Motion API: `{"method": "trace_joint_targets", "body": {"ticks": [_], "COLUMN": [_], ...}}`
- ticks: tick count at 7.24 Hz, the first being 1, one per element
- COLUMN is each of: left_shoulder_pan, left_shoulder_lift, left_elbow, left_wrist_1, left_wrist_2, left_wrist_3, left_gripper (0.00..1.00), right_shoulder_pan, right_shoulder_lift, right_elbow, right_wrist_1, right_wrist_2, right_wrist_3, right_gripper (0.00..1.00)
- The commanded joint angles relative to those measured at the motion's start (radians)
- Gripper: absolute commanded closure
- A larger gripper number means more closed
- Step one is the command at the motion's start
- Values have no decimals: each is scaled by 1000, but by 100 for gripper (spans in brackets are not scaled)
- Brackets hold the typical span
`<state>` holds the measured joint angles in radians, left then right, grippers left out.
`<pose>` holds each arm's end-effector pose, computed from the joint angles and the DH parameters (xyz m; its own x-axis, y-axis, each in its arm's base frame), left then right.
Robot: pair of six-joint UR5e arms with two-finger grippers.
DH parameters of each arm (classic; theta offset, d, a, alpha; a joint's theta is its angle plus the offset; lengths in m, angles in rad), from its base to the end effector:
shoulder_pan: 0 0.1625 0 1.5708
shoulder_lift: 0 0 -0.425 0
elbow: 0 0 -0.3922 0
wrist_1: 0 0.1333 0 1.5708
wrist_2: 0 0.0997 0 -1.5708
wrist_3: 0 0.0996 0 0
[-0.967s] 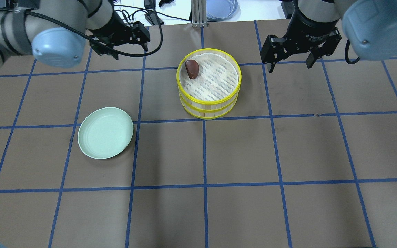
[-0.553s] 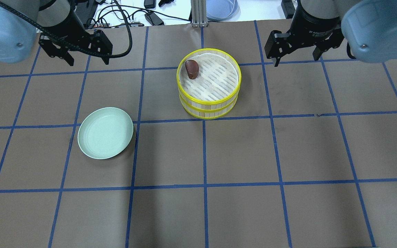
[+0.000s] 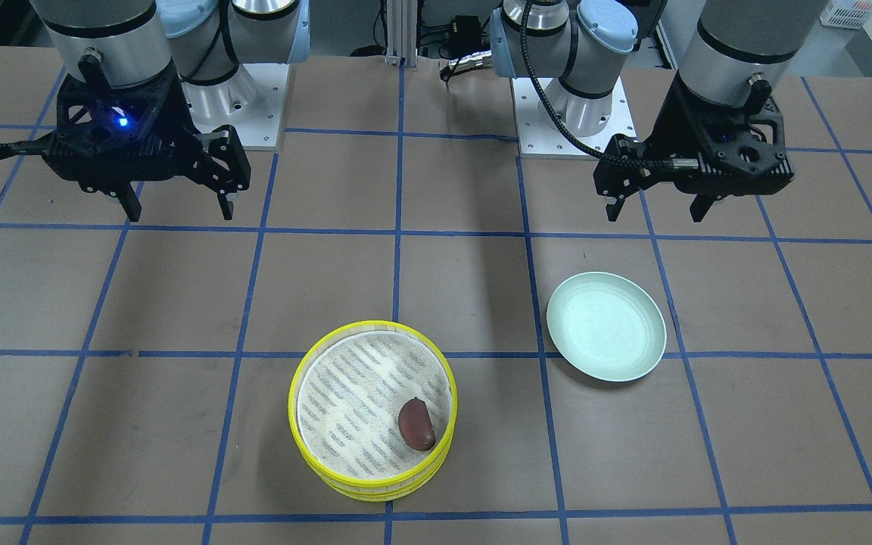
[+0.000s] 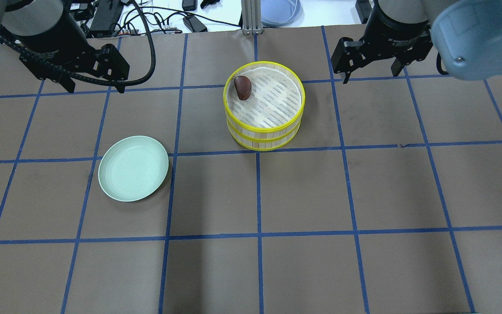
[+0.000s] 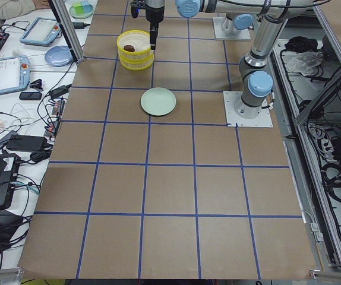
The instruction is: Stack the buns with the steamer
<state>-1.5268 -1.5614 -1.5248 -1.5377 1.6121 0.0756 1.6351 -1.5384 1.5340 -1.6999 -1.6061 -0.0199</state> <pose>-0.1073 -0.5009 0.5189 -0.9985 0.0277 -0.0477 0.0317 0.9959 -0.0850 0.1628 -0.5086 0.5036 -0.9961 -0.0792 0.0376 -0.0835 0.9877 -0.1324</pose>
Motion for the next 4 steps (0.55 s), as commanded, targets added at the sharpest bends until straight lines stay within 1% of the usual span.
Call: {"method": "trace_joint_targets", "body": {"ticks": [1,4], "left_shoulder_pan": [-1,1], "left_shoulder_lift": [15,12], "left_elbow": [-9,-11], "left_wrist_1": [-2,-2], "left_wrist_2": [-8,-14], "left_wrist_3": [1,7], "left_gripper": [0,0], "right_shoulder_pan": [0,0], "right_shoulder_lift": [3,4], "right_elbow": [2,2], "right_wrist_1": [2,2], "right_wrist_2": [6,6], "right_wrist_3": [0,-2], "right_gripper": [0,0]}}
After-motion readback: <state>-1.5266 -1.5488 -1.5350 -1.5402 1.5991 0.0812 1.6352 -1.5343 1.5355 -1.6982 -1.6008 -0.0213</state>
